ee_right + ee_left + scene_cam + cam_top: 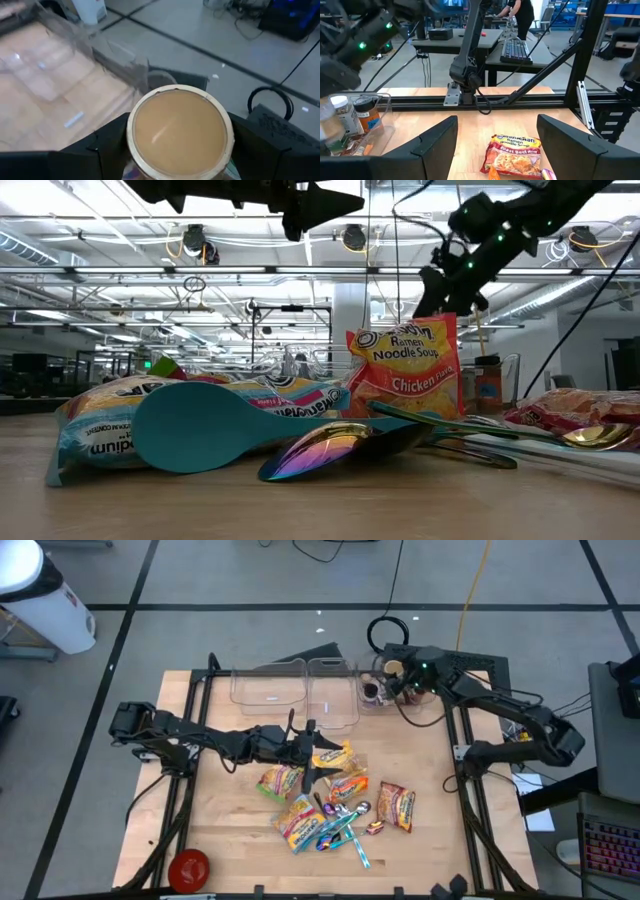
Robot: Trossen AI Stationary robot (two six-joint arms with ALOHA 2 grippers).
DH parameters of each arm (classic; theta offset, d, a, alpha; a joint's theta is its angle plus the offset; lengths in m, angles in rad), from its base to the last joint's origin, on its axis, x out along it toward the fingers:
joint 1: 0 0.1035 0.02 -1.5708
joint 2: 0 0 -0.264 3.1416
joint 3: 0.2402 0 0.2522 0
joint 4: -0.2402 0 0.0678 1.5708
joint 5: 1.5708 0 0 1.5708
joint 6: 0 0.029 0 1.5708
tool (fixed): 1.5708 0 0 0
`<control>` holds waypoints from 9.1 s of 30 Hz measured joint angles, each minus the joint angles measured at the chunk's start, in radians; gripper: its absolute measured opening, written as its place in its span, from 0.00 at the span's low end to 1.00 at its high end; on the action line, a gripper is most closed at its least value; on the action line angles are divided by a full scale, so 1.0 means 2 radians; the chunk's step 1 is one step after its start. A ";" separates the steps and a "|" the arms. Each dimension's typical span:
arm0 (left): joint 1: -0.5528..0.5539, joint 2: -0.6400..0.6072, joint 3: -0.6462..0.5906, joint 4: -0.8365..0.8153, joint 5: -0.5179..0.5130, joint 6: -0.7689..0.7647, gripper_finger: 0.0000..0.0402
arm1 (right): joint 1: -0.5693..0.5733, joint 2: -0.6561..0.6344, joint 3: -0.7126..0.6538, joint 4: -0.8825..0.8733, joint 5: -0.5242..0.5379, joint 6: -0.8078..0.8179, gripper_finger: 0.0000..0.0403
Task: Pick & Place Food Item
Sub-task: Put the gold seasoning bottle into the right transparent bin, then put the red noodle pack into the left transparent bin
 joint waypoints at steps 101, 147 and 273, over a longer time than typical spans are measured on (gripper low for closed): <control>-0.001 0.000 -0.001 -0.004 0.005 -0.065 0.68 | 0.642 0.044 -0.091 -0.179 0.103 0.303 0.67; -0.001 0.000 0.000 0.038 -0.066 -0.040 0.68 | 0.624 -0.134 -0.091 0.129 0.466 -0.045 0.00; 0.407 -0.277 -0.337 -0.039 -0.095 -0.157 0.45 | 0.694 -0.021 -0.095 0.448 0.660 -0.292 0.43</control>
